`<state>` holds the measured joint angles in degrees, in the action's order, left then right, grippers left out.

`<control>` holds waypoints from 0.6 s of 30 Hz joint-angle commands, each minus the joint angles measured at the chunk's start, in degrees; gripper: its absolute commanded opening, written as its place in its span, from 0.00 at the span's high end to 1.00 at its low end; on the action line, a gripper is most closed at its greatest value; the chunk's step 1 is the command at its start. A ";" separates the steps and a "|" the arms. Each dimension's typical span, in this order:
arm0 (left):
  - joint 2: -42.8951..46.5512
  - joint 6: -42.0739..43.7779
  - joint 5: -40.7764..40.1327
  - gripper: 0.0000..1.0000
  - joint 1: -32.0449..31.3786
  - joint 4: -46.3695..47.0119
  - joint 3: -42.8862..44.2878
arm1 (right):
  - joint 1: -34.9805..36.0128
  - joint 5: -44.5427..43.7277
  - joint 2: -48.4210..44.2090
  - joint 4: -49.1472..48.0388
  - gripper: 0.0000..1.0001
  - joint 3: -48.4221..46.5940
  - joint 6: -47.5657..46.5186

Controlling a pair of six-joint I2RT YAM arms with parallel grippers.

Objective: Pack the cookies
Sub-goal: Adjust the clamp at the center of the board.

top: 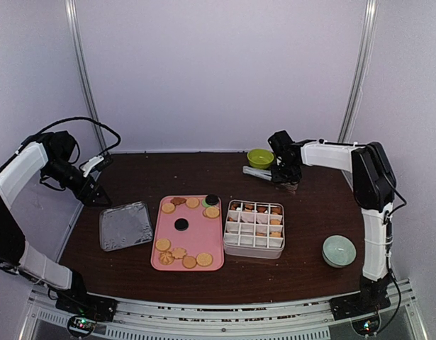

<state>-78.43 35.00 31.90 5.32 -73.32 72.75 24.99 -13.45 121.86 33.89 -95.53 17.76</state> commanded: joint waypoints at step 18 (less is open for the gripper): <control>-1.38 -0.38 0.24 0.15 0.57 1.08 1.34 | -6.98 7.81 4.00 5.76 0.55 -8.54 5.38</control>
<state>-79.83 34.98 31.88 5.32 -73.28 72.75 19.62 -8.16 123.68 36.80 -98.96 20.86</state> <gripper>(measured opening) 0.846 0.451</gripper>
